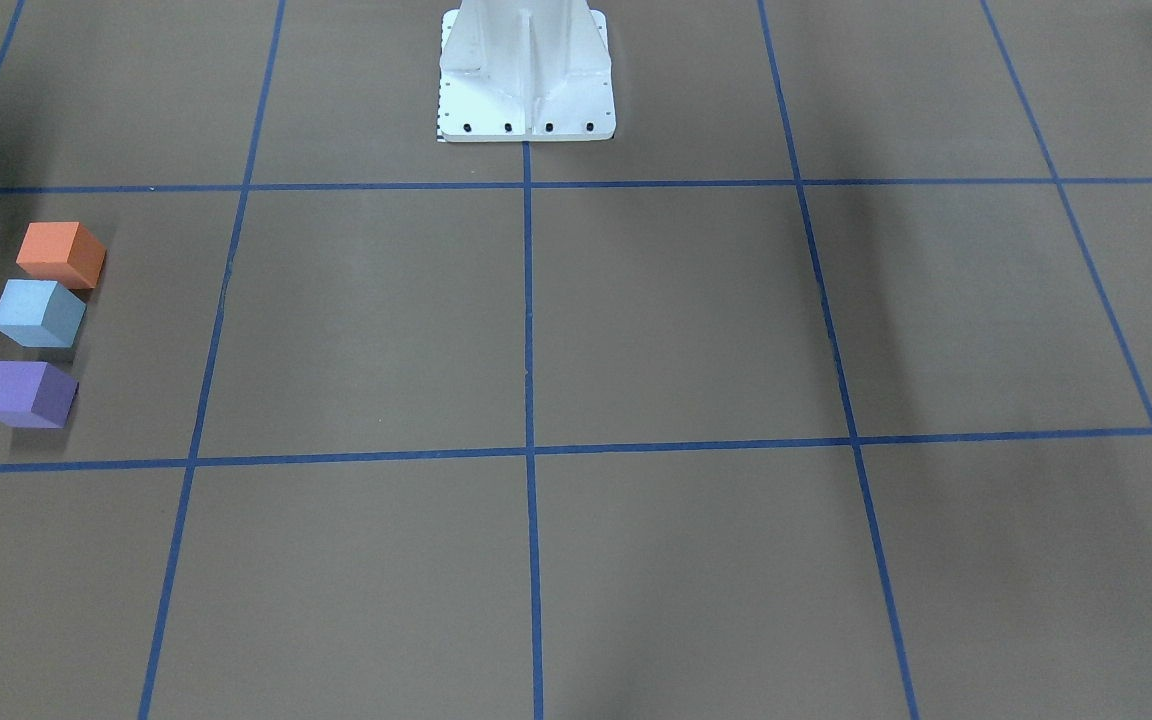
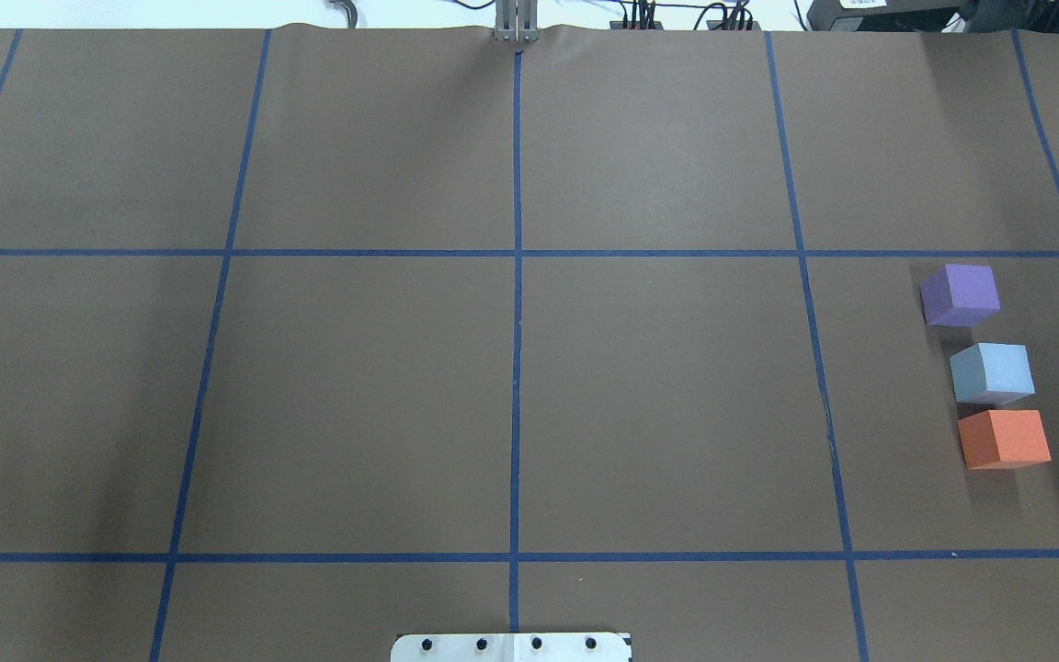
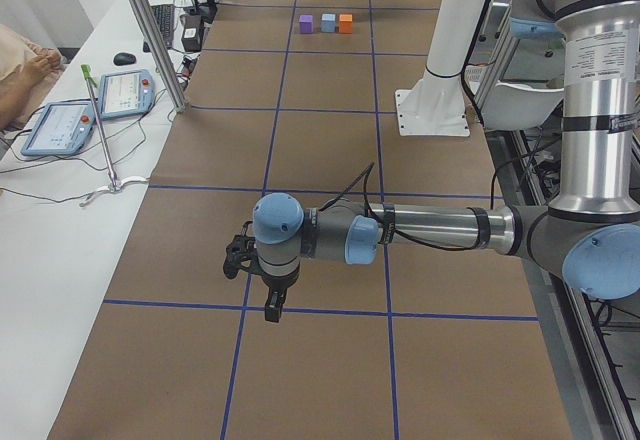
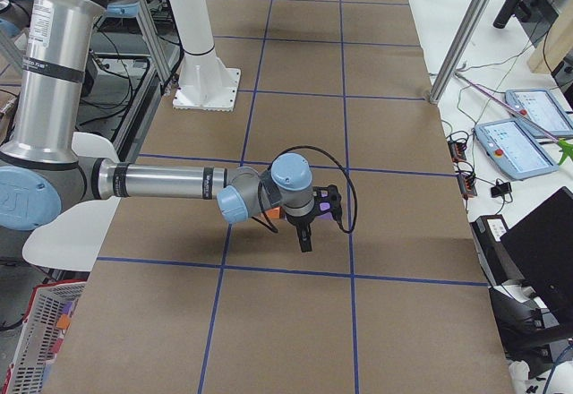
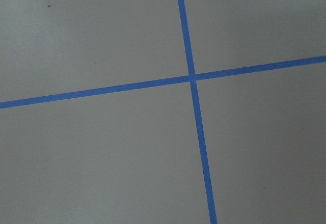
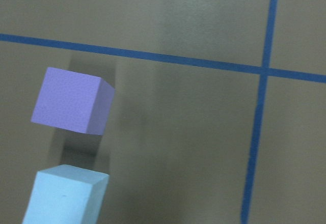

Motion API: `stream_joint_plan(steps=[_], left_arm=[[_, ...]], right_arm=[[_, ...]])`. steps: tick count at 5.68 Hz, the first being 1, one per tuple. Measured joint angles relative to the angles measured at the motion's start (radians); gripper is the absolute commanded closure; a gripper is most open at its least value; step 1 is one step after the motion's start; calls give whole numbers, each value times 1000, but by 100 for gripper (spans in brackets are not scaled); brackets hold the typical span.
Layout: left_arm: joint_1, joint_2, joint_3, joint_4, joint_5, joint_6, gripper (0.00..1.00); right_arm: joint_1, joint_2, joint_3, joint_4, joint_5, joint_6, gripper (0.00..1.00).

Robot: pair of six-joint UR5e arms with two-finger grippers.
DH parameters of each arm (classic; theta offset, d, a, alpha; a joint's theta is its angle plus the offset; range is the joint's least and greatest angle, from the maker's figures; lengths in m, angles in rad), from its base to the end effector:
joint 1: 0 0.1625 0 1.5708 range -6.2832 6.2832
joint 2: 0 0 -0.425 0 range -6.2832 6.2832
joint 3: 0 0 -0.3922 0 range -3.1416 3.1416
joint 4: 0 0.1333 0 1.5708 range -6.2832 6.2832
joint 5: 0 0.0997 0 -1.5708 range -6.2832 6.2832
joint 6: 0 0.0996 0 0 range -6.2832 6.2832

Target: Place blue block between orange and purple blocks

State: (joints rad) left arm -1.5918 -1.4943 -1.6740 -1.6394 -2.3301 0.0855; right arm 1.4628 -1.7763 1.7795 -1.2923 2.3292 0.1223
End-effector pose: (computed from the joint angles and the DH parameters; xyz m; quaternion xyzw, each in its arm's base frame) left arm -0.0745 -0.4642 0.6382 0.0639 0.3673 0.0476 0.9267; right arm 0.0190 -0.4259 0.6190 0.0874 -0.3791 -0.0454 0.9201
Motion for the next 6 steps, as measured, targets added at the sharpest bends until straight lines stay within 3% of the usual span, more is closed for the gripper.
stream_joint_plan(steps=[1, 2, 6], left_arm=[[0, 2, 5, 2, 0, -1, 0], [0, 10, 6, 5, 0, -4, 0], [-1, 45, -15, 0, -1, 0, 0]], right_arm=[[71, 42, 15, -173, 1, -110, 0], [104, 67, 21, -274, -5, -157, 0], [117, 49, 24, -314, -7, -169, 0]])
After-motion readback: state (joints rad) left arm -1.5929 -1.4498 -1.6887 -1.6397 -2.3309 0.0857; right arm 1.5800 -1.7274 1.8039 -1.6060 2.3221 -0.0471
